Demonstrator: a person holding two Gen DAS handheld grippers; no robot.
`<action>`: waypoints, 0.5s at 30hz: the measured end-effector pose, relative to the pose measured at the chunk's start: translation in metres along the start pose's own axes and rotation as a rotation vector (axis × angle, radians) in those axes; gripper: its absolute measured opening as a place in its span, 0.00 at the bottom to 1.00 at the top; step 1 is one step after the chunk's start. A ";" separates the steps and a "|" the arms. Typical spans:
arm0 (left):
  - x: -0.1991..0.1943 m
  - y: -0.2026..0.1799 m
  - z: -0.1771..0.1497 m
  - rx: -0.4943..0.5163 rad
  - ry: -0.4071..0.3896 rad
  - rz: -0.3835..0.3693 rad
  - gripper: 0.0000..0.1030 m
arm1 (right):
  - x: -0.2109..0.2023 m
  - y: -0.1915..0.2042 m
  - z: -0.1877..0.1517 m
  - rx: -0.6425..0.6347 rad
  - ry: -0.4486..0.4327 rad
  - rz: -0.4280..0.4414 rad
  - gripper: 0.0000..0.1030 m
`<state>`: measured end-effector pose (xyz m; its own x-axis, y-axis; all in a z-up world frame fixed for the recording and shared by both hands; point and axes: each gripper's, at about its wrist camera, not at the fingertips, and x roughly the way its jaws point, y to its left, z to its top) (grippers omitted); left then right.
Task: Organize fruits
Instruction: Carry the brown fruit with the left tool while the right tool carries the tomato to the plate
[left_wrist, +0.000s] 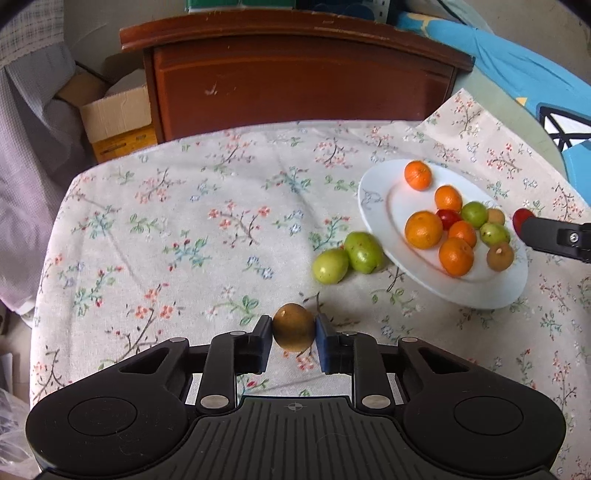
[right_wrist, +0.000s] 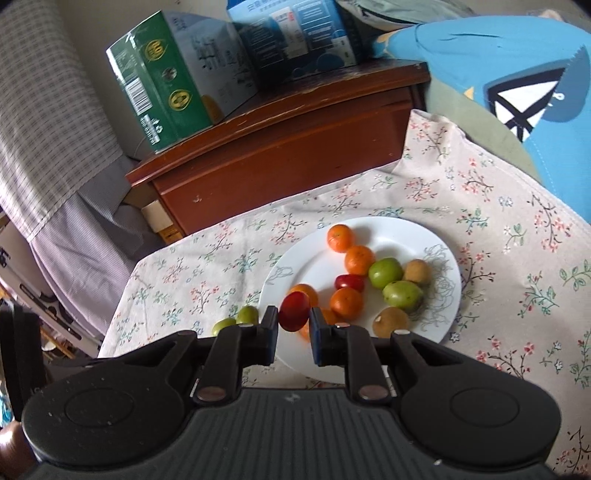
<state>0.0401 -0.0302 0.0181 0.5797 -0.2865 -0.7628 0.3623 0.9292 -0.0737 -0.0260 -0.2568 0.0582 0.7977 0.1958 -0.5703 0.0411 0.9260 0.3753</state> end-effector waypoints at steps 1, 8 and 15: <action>-0.003 -0.002 0.003 0.002 -0.012 -0.004 0.22 | 0.000 -0.002 0.001 0.007 -0.005 -0.006 0.18; -0.018 -0.012 0.025 0.000 -0.095 -0.061 0.22 | -0.011 -0.019 0.015 0.071 -0.069 -0.031 0.17; -0.022 -0.018 0.047 -0.023 -0.128 -0.117 0.22 | -0.022 -0.033 0.026 0.135 -0.122 -0.049 0.18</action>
<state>0.0548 -0.0519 0.0666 0.6233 -0.4193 -0.6601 0.4170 0.8923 -0.1731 -0.0296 -0.2999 0.0773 0.8595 0.1029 -0.5007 0.1557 0.8803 0.4482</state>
